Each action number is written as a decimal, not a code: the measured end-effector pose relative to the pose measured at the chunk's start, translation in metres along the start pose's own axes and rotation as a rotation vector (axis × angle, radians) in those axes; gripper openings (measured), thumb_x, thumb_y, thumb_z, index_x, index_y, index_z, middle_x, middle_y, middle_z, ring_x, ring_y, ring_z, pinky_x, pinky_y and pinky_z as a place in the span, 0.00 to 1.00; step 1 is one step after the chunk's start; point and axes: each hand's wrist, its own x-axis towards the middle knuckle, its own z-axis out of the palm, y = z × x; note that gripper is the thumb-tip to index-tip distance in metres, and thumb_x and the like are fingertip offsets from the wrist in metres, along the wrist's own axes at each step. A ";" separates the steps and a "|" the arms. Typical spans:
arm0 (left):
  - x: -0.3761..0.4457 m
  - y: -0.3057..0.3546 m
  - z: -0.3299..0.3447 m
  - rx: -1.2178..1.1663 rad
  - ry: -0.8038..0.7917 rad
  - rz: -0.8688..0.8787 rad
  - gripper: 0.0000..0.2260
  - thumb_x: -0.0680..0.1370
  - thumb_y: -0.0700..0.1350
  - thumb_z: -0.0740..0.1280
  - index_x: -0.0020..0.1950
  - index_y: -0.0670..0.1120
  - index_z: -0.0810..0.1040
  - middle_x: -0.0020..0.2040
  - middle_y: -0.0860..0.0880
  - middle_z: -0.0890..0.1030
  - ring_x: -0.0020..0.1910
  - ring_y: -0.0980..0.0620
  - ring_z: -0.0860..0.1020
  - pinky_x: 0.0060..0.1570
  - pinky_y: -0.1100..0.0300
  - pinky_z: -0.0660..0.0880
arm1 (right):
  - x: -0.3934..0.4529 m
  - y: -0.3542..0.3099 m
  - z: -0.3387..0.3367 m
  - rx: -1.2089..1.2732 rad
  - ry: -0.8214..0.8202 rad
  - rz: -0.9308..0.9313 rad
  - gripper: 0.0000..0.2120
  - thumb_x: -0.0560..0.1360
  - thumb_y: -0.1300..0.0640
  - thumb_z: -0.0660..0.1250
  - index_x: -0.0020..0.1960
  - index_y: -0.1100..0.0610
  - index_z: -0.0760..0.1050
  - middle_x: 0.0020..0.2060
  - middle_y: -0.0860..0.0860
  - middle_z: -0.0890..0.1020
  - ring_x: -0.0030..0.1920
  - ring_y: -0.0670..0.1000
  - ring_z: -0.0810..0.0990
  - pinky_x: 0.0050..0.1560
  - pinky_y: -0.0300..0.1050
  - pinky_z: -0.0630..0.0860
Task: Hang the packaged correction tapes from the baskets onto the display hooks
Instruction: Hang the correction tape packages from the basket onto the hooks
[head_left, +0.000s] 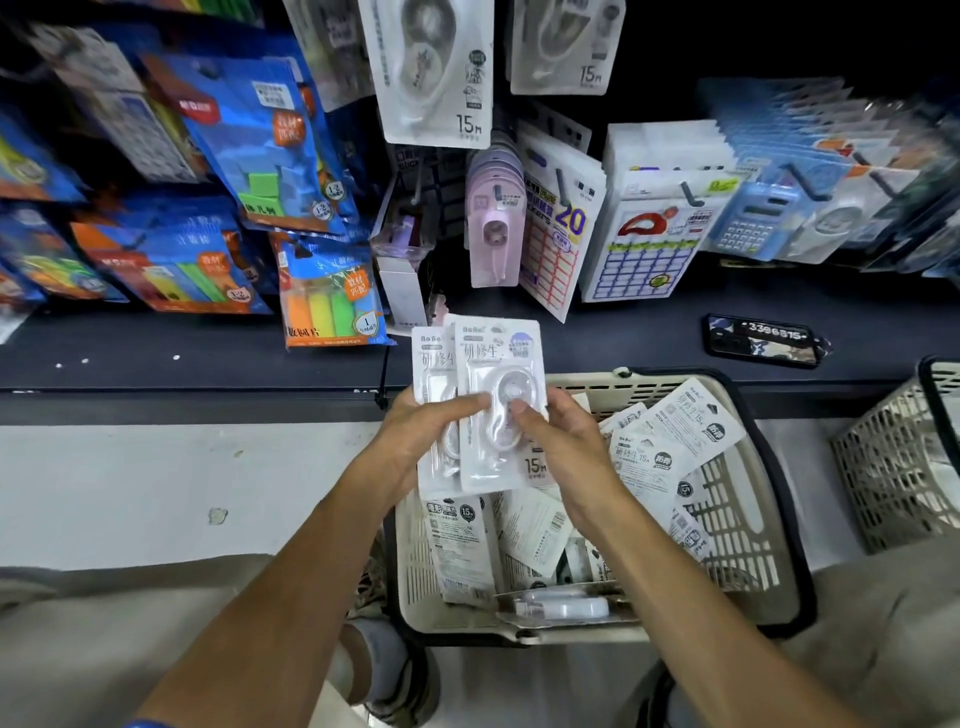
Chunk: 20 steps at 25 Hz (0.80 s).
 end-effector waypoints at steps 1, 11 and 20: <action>-0.001 0.001 0.003 0.037 -0.030 -0.002 0.35 0.58 0.52 0.84 0.64 0.47 0.82 0.56 0.46 0.87 0.56 0.44 0.86 0.57 0.48 0.82 | -0.002 0.002 0.005 -0.063 -0.027 -0.019 0.14 0.79 0.52 0.70 0.64 0.45 0.77 0.55 0.45 0.85 0.51 0.43 0.85 0.45 0.39 0.80; 0.010 0.000 -0.008 0.409 0.431 0.101 0.26 0.63 0.47 0.84 0.55 0.52 0.76 0.52 0.55 0.84 0.53 0.49 0.83 0.57 0.51 0.79 | -0.016 0.096 0.003 -0.702 -0.205 0.447 0.13 0.76 0.55 0.72 0.60 0.54 0.79 0.60 0.50 0.82 0.57 0.50 0.81 0.63 0.48 0.76; 0.008 0.006 -0.015 0.482 0.547 0.134 0.26 0.66 0.50 0.82 0.57 0.52 0.73 0.53 0.56 0.82 0.48 0.51 0.80 0.46 0.58 0.72 | 0.007 0.075 0.003 -0.236 0.087 0.203 0.08 0.78 0.64 0.66 0.48 0.52 0.79 0.49 0.49 0.83 0.45 0.46 0.82 0.38 0.30 0.75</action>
